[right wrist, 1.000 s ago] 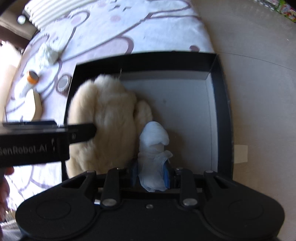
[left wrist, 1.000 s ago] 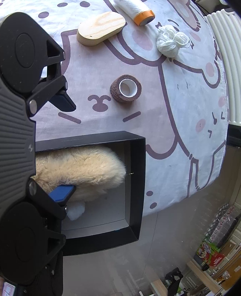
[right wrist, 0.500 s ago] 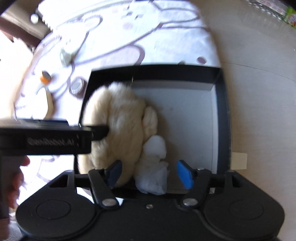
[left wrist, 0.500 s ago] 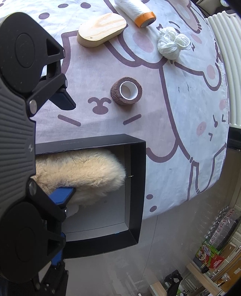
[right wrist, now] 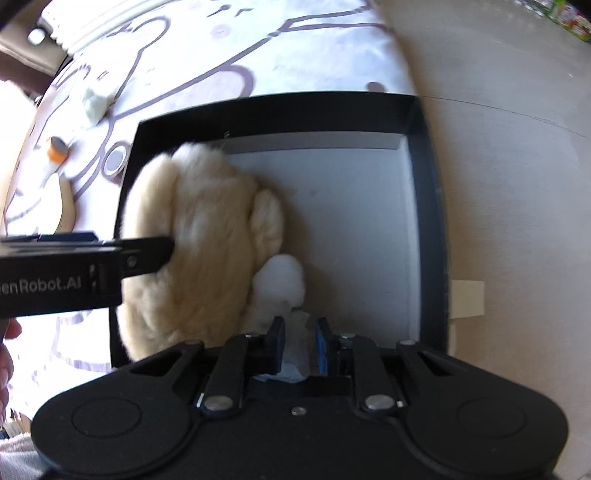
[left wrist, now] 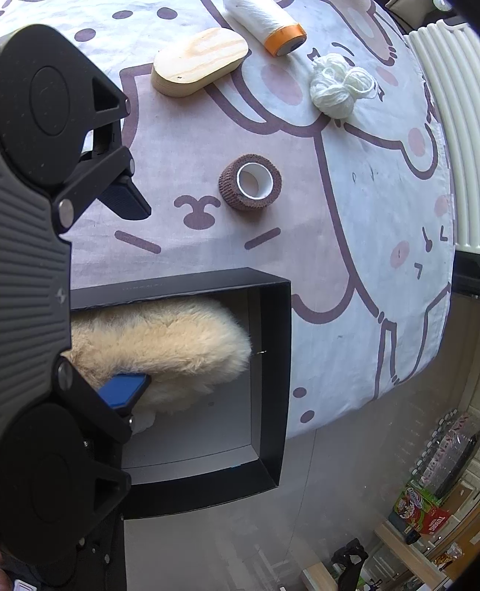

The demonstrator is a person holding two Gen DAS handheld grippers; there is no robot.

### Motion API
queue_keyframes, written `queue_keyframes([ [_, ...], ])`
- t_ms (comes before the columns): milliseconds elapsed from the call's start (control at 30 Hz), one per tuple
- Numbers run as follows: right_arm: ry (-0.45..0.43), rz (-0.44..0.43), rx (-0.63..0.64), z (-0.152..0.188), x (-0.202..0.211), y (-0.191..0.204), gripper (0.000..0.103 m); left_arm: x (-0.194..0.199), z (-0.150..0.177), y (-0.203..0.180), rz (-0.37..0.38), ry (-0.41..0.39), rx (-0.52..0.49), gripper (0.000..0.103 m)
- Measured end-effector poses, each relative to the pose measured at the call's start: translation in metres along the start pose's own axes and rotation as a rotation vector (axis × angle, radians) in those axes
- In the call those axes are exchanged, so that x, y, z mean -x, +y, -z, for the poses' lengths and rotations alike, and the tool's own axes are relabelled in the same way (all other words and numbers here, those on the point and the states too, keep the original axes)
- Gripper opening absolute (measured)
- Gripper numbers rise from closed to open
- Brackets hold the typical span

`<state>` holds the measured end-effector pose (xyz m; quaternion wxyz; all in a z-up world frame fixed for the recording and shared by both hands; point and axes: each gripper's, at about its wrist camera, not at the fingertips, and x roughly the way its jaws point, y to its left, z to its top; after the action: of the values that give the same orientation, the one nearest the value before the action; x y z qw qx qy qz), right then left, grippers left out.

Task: Organize objects
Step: 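Lower the white cloth bundle into the box beside the bunny, open the right tool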

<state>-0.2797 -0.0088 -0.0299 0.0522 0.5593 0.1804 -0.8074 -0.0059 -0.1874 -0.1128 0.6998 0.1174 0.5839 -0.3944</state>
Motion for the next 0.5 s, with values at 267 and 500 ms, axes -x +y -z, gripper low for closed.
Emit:
queue_keyframes([
  [267,-0.043,0.015,-0.04,-0.001,0.014,-0.009,0.023,0.007,0.0,-0.003,0.0,-0.017,-0.009,0.088],
  [500,-0.133,0.039,-0.104,0.003,0.041,-0.019,0.025,0.021,0.005,-0.007,0.013,-0.046,-0.02,0.088],
])
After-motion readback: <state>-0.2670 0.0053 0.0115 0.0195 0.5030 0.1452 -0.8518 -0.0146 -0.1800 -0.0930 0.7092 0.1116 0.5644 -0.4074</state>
